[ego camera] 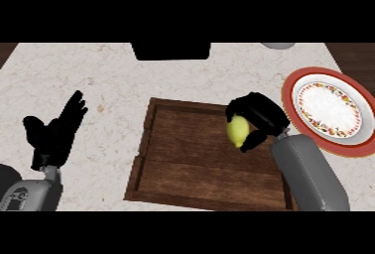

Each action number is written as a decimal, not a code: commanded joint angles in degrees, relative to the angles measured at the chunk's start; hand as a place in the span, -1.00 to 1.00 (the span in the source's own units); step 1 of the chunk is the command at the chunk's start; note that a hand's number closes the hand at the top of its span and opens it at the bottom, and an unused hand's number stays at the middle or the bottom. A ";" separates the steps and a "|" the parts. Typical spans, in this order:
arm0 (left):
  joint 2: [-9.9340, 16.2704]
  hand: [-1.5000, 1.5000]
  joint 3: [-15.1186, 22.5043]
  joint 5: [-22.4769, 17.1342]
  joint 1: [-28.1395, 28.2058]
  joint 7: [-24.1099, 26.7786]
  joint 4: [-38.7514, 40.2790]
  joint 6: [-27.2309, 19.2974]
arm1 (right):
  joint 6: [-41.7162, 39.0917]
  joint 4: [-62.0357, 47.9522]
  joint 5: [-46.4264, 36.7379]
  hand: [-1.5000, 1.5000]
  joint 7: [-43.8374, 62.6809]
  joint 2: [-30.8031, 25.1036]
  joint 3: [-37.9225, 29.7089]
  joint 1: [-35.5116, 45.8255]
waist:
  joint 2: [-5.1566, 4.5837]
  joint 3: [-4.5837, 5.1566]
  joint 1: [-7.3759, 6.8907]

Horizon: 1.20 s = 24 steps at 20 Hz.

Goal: Pick the lemon from the tray and place it in the plate

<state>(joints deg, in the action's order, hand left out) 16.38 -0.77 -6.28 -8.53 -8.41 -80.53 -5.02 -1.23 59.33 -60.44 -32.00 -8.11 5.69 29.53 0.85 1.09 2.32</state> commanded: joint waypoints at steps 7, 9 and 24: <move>-0.22 0.00 0.61 0.25 -0.57 -0.78 -0.33 0.14 | 16.98 1.64 -7.54 1.00 47.29 5.17 -17.07 8.53 | -0.45 -0.86 -1.61; -0.72 0.00 1.02 0.09 -0.71 -0.27 -0.23 0.57 | 21.51 2.25 -13.90 1.00 54.76 4.41 -16.99 11.33 | -0.65 -0.82 -2.39; -1.16 0.00 -0.07 0.90 0.80 -0.40 -0.55 1.80 | 25.11 8.97 -16.96 1.00 73.26 0.37 -23.68 9.18 | -0.70 -1.09 -2.19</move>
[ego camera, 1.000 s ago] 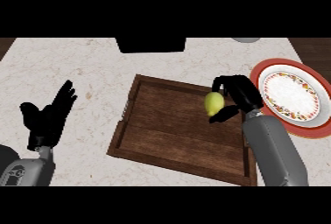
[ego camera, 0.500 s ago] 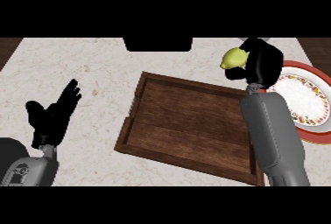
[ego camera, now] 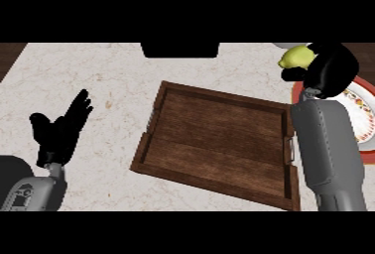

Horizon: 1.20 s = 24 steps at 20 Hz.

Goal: Pick the lemon from the tray and place it in the plate

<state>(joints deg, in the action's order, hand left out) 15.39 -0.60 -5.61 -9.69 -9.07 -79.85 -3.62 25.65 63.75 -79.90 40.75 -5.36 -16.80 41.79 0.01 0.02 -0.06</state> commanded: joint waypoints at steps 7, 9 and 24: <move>-1.39 0.00 -0.18 1.13 1.66 -0.30 -2.45 0.06 | 2.25 -3.37 11.58 1.00 -8.33 -12.05 -7.80 -7.09 | -0.10 -0.06 -0.24; -1.54 0.00 -0.87 0.93 0.48 -0.37 -1.08 0.64 | -1.81 -0.10 9.97 1.00 -5.64 -11.72 -5.90 -9.87 | 0.00 -0.03 0.06; -1.65 0.00 -1.50 1.74 2.29 0.87 -2.35 2.23 | -2.62 -12.47 31.45 -1.00 -32.75 -17.03 -12.48 -13.49 | -0.05 -0.06 -0.28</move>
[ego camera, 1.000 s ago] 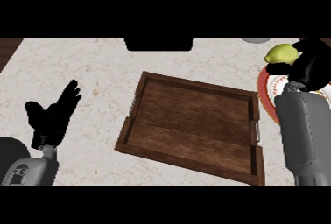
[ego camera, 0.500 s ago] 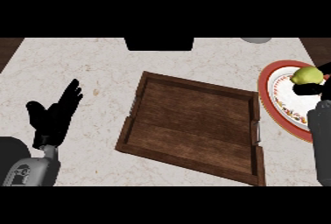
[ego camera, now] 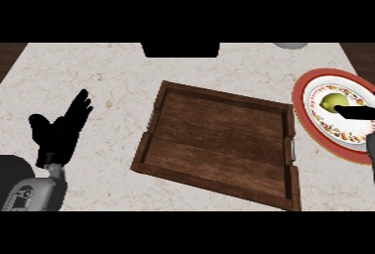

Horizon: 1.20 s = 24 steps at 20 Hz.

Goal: Pick the lemon from the tray and place it in the plate

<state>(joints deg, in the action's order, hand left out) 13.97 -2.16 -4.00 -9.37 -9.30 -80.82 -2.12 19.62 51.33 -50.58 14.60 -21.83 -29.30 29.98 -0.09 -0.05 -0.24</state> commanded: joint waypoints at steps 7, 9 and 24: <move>-0.73 0.00 0.22 0.99 0.70 0.03 0.31 -0.41 | 2.21 13.75 13.24 -1.00 -15.53 3.22 -0.45 3.56 | 0.45 0.05 0.61; -0.45 0.00 -0.45 0.49 -1.39 -2.38 -0.54 -0.49 | 1.85 17.75 16.30 -1.00 -13.62 5.03 -1.41 0.51 | 0.37 0.05 0.71; -1.42 0.00 -1.08 1.54 1.49 -1.91 -2.68 0.64 | -11.34 30.32 39.74 -1.00 -13.89 6.22 -7.66 -15.62 | 0.19 0.04 0.47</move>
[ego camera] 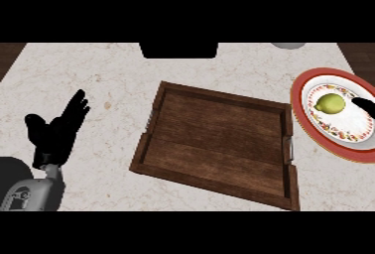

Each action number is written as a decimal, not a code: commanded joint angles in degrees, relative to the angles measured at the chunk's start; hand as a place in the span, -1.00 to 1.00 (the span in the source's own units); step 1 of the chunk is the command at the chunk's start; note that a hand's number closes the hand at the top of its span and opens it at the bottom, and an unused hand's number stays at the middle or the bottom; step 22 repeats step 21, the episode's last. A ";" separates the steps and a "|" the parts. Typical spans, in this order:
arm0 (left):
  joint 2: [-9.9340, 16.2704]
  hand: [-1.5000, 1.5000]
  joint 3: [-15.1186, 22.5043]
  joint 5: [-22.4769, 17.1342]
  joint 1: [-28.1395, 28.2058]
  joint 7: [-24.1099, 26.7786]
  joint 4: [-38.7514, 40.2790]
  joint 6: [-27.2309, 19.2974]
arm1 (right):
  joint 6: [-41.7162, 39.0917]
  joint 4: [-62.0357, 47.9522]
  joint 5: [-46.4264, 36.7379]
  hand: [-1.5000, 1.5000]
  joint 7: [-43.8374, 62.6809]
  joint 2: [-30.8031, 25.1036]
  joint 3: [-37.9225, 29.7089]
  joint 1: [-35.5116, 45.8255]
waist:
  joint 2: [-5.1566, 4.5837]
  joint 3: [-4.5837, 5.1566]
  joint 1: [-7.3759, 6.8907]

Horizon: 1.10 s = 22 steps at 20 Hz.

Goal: Pick the lemon from the tray and place it in the plate

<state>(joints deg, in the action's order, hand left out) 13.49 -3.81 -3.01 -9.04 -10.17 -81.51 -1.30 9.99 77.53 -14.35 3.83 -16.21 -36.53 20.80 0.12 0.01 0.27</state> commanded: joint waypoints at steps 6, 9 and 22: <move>-2.78 0.00 1.25 2.66 1.20 0.03 -1.07 -0.15 | -1.94 1.83 6.77 -1.00 -3.98 -4.34 -0.96 -8.50 | -0.09 -0.01 -0.18; -1.68 0.00 -1.62 1.75 -0.50 1.57 1.95 1.19 | -2.04 1.23 8.72 -1.00 -2.68 -6.70 -1.01 -8.76 | -0.11 0.00 -0.18; -2.31 0.00 -2.63 2.41 -0.24 2.38 2.89 2.30 | -4.72 2.51 11.64 -1.00 -8.32 -5.76 -2.53 -19.86 | -0.10 0.00 0.00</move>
